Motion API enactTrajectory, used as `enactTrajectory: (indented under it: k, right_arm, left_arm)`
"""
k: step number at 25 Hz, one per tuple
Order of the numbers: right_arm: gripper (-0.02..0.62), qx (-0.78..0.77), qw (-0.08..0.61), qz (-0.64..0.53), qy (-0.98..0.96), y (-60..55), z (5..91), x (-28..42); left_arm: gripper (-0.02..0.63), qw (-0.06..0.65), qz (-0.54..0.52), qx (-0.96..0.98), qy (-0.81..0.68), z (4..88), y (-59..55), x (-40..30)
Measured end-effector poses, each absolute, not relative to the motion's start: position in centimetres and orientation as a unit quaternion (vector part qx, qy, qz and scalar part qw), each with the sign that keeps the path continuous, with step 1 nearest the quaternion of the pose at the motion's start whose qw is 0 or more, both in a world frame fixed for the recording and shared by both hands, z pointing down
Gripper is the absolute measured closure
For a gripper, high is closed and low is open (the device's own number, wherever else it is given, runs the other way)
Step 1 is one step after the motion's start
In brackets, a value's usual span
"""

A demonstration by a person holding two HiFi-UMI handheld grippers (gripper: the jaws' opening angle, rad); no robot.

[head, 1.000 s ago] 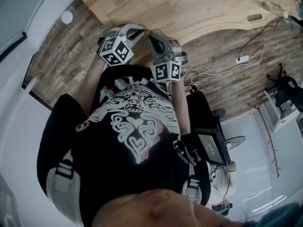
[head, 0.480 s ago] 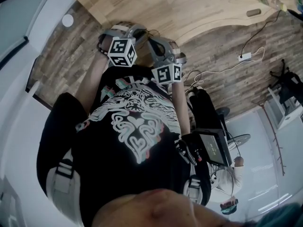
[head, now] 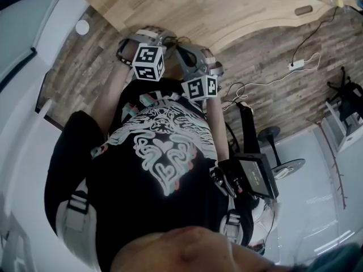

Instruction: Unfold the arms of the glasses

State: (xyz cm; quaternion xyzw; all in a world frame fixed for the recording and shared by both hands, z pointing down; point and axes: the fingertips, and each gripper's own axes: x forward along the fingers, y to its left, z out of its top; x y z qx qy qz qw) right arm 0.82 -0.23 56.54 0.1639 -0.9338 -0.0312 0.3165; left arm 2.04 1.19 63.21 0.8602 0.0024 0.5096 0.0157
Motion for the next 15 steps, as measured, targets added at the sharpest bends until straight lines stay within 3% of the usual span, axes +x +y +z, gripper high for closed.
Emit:
enactTrajectory:
  k: [15]
  right_arm:
    - [0.597, 0.157, 0.311, -0.032, -0.937, -0.1, 56.4, 0.7]
  left_arm:
    - [0.541, 0.024, 0.528, 0.849, 0.021, 65.0, 2.2, 2.6]
